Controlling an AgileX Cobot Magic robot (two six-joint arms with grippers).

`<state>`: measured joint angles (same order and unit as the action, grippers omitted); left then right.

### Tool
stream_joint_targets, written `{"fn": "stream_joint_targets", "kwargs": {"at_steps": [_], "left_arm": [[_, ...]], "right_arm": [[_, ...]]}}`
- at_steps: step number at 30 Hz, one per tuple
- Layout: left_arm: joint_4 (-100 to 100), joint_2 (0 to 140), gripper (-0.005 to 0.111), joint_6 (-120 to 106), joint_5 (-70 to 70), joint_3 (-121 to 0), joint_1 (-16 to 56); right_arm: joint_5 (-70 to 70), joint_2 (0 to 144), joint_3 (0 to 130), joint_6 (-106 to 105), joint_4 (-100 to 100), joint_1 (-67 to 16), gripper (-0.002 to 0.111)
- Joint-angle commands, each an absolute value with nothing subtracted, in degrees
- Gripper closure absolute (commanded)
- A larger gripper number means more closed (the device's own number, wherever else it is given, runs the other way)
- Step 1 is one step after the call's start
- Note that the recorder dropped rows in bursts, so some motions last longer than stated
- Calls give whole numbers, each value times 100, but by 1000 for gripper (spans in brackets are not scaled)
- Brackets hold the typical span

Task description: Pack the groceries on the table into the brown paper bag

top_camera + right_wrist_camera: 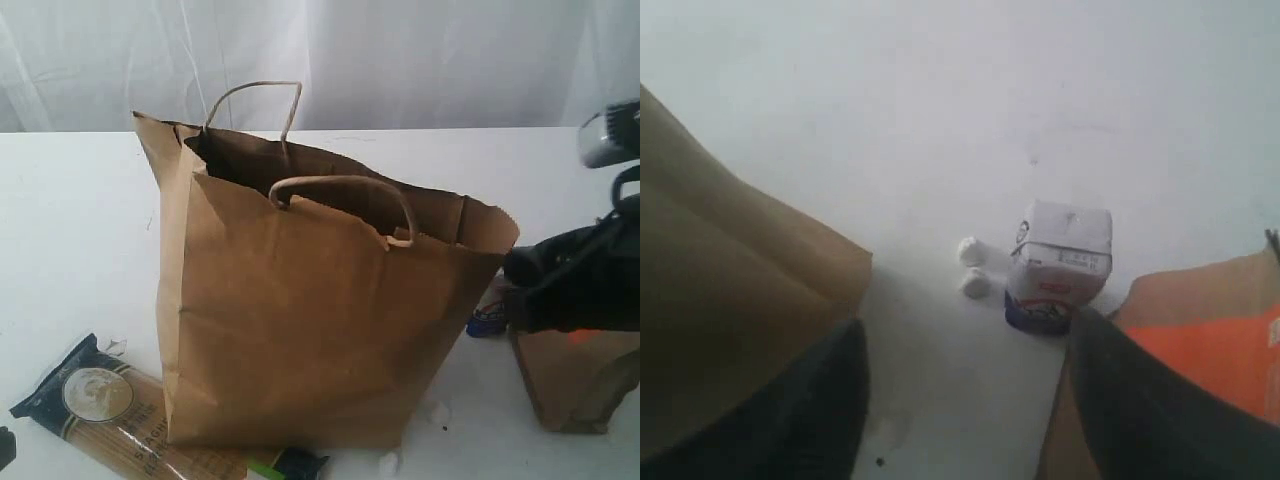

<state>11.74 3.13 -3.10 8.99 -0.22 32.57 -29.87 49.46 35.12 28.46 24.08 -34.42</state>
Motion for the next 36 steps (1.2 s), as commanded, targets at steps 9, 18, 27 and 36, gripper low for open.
{"fn": "stream_joint_targets", "kwargs": {"at_steps": [9, 18, 27, 36], "left_arm": [[1186, 266, 107, -272, 898, 0, 3274], [1186, 266, 107, -272, 898, 0, 3274], [1186, 266, 107, -272, 898, 0, 3274], [1186, 266, 107, -272, 898, 0, 3274]], "right_arm": [[-3283, 6400, 3532, 3426, 4430, -3417, 53], [-3091, 6758, 3532, 4666, 5128, -3417, 53], [-2854, 6746, 3532, 4545, 4641, -3428, 53], [-2855, 6136, 3532, 4229, 4336, -3428, 53]]}}
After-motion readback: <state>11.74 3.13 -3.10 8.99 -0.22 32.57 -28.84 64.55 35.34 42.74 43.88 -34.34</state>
